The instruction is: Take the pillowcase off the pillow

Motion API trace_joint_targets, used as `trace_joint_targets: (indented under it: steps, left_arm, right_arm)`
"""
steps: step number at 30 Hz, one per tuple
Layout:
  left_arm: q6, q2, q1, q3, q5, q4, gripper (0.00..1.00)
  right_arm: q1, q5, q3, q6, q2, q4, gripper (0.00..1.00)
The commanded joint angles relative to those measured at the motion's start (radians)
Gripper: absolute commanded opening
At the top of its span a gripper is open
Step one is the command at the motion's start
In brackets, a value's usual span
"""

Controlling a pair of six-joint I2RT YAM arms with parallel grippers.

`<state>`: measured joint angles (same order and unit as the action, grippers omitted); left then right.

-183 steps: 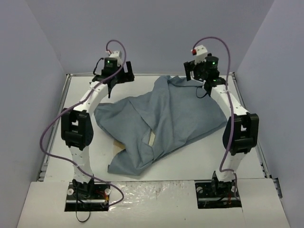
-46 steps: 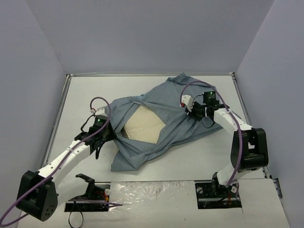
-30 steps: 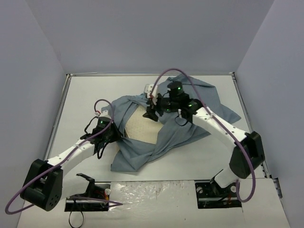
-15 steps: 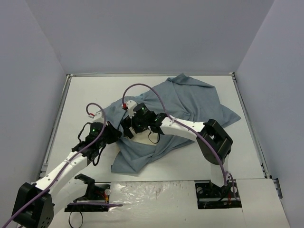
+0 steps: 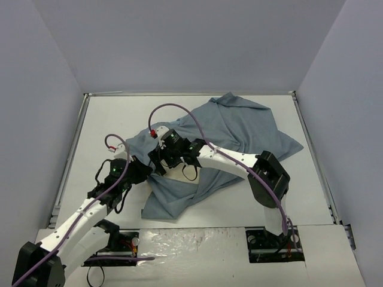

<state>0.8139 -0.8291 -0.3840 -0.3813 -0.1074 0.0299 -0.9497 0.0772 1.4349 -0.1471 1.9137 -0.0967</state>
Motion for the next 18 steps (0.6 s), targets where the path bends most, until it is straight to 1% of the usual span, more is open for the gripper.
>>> trace_joint_targets:
  steps: [1, 2, 3, 4, 5, 7, 9, 10, 11, 12, 13, 15, 16, 18]
  left_arm:
    - [0.014, 0.041, 0.005, -0.01, 0.006, 0.024, 0.02]
    - [0.019, 0.06, 0.005, -0.007, 0.008, 0.021, 0.02]
    - [0.022, 0.068, 0.005, -0.004, 0.008, 0.021, 0.02]
    - [0.027, 0.076, 0.007, 0.001, 0.008, 0.024, 0.02]
    - [0.028, 0.09, 0.005, 0.005, 0.011, 0.024, 0.02]
    - [0.03, 0.103, 0.005, 0.021, 0.011, 0.022, 0.02]
    - [0.034, 0.125, 0.005, 0.038, 0.008, 0.03, 0.02]
    - [0.037, 0.133, 0.005, 0.044, 0.005, 0.037, 0.02]
    - [0.039, 0.146, 0.005, 0.053, -0.003, 0.051, 0.02]
    - [0.042, 0.15, 0.005, 0.065, -0.011, 0.068, 0.02]
    - [0.044, 0.154, 0.005, 0.1, -0.029, 0.115, 0.02]
    - [0.054, 0.154, 0.005, 0.131, -0.044, 0.148, 0.02]
    - [0.056, 0.154, 0.005, 0.145, -0.054, 0.163, 0.02]
    - [0.065, 0.147, 0.005, 0.185, -0.06, 0.188, 0.02]
  right_arm:
    - [-0.014, -0.039, 0.029, -0.025, 0.045, -0.11, 0.96]
    - [-0.015, -0.059, 0.016, -0.032, 0.094, -0.11, 0.96]
    - [-0.015, -0.065, 0.01, -0.035, 0.094, -0.11, 0.96]
    - [-0.015, -0.073, -0.004, -0.042, 0.131, -0.11, 0.92]
    - [-0.015, -0.115, -0.01, -0.04, 0.149, -0.109, 0.89]
    - [-0.011, -0.151, -0.014, -0.031, 0.183, -0.098, 0.79]
    - [0.02, -0.156, -0.001, -0.011, 0.218, -0.095, 0.51]
    - [0.034, -0.145, 0.008, -0.008, 0.225, -0.094, 0.51]
    - [0.046, -0.134, 0.016, -0.003, 0.229, -0.094, 0.25]
    - [0.06, -0.128, 0.037, -0.005, 0.234, -0.094, 0.08]
    - [0.092, -0.104, 0.045, -0.006, 0.241, -0.094, 0.0]
    - [0.127, -0.08, 0.067, -0.002, 0.242, -0.094, 0.0]
    - [0.149, 0.028, 0.103, 0.01, 0.239, -0.1, 0.0]
    - [0.225, 0.166, 0.163, 0.055, 0.228, -0.148, 0.0]
